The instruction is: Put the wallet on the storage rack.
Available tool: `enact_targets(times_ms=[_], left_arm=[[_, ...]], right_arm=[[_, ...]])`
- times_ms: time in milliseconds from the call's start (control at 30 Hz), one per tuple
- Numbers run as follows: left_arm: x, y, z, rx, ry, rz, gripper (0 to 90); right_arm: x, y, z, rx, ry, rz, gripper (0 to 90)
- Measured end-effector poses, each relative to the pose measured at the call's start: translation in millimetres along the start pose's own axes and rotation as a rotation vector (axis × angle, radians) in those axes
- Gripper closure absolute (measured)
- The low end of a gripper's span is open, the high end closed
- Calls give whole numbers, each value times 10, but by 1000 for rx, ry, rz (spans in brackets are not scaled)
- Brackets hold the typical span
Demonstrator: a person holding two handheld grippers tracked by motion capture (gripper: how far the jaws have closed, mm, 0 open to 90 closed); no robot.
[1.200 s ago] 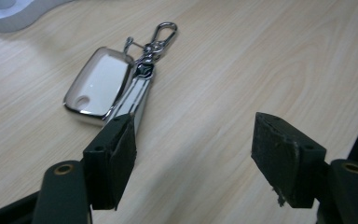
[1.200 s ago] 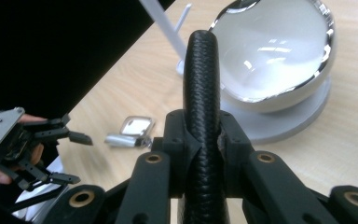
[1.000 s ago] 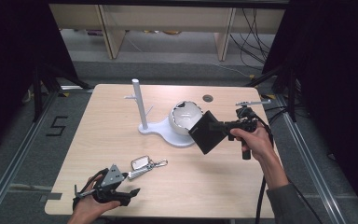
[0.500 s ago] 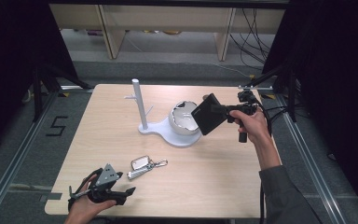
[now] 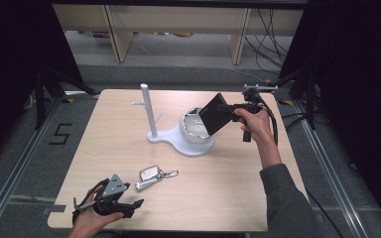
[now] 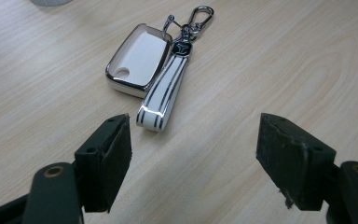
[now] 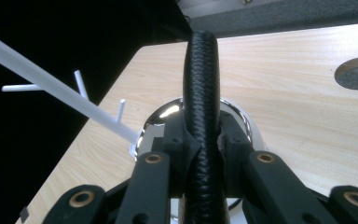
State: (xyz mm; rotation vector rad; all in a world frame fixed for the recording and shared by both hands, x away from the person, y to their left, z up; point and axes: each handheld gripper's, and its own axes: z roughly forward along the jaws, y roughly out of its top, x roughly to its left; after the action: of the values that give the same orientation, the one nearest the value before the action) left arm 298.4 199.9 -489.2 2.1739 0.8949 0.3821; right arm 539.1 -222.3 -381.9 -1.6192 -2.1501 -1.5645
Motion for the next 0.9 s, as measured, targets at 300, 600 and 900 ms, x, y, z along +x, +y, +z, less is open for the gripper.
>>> enact_targets(times_ms=[300, 600, 900], left_arm=[[0, -10, 19, 5, 3, 2, 264], [3, -26, 27, 18, 6, 0, 265], [2, -39, 39, 28, -2, 8, 264]], right_arm=[[-4, 10, 200, 34, -4, 52, 770], [-10, -62, 464, 59, -4, 26, 769], [-23, -155, 684, 95, -23, 4, 767]])
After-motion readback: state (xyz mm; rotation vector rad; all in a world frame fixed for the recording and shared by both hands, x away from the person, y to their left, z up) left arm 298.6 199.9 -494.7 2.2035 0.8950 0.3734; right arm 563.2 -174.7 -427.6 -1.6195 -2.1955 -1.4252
